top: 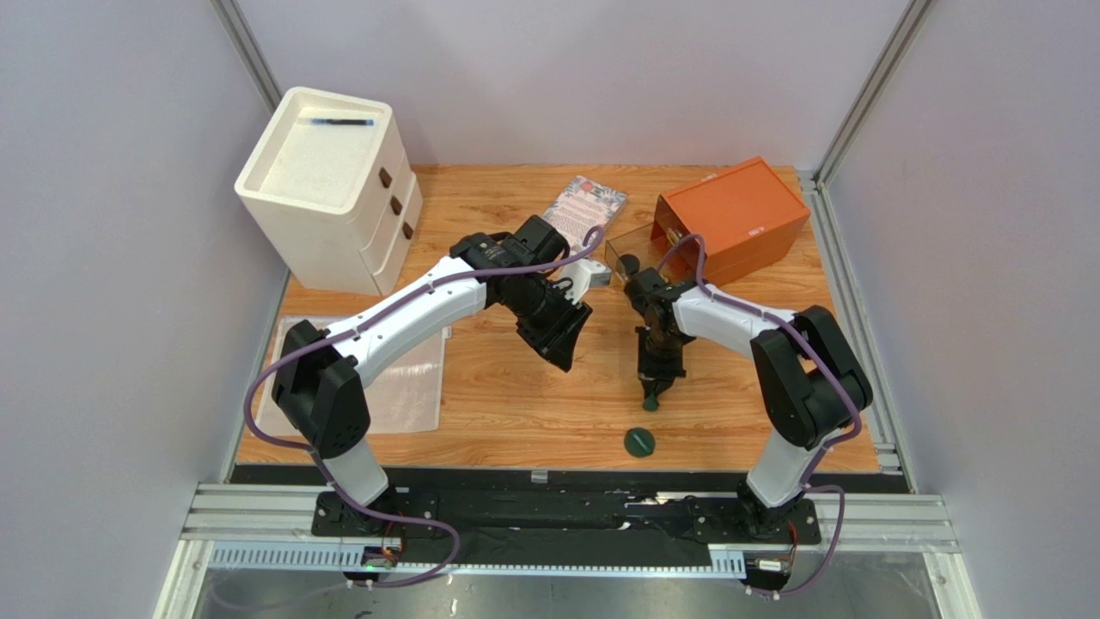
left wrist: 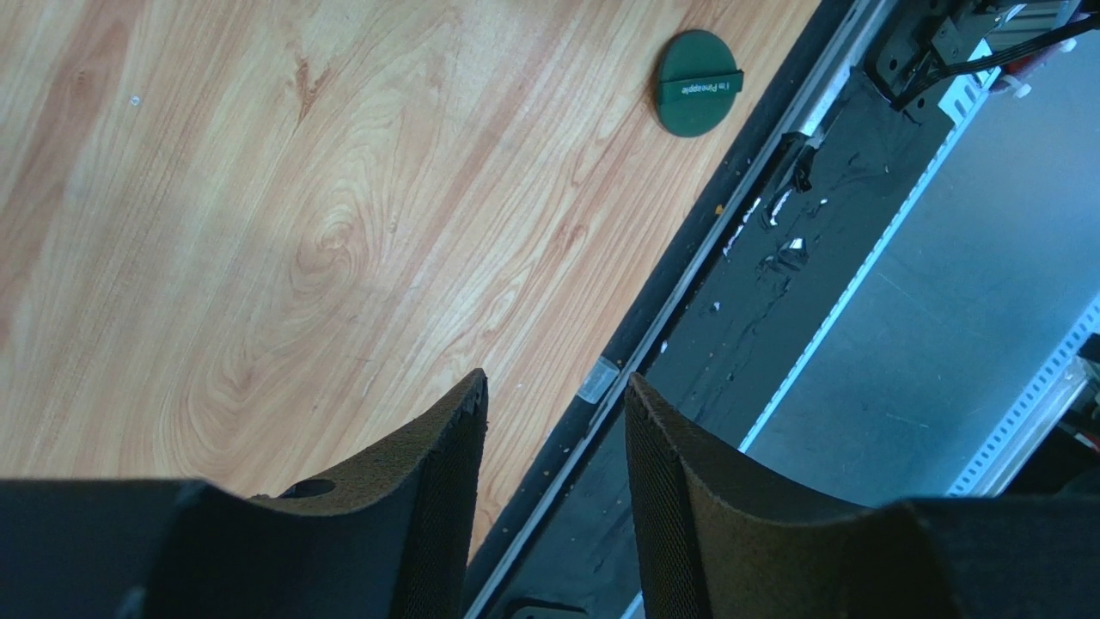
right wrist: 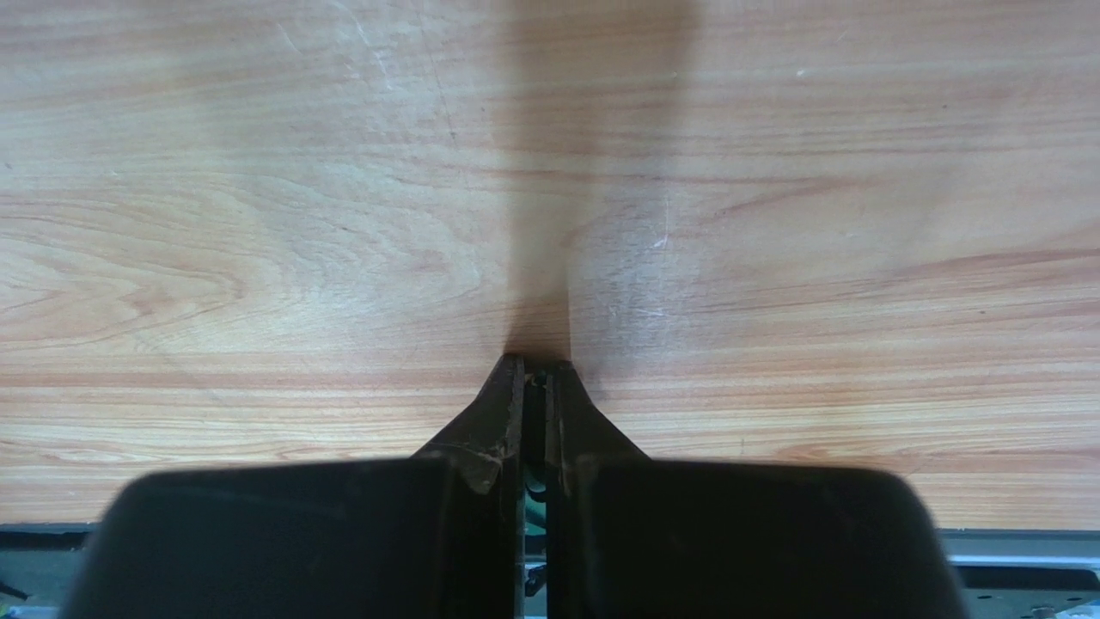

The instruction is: Organize the makeup

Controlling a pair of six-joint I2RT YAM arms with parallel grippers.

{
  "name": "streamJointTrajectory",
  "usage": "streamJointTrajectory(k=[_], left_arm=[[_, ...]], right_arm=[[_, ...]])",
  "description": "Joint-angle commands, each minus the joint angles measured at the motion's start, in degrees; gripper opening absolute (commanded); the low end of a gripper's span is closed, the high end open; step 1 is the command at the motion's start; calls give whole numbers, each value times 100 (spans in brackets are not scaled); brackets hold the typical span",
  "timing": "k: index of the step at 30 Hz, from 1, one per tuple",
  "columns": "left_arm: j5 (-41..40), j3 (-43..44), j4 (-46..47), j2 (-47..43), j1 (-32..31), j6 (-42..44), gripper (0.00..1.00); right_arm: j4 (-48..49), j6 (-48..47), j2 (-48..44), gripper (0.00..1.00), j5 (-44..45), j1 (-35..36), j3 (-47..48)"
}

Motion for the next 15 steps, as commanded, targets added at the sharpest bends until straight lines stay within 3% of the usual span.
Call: streamJointTrajectory(k=[1,6,15], left_arm=[[5,76,-4,-163,22,18,49],[-22,119,-31,-128,22,53,49],[-118,154,-66,-145,31,71,49]], right_arm=[[32,-100,-236,0,415,58,509],[31,-197,-298,0,749,14,1132],[-162,-399,378,0,890,-459,2951]])
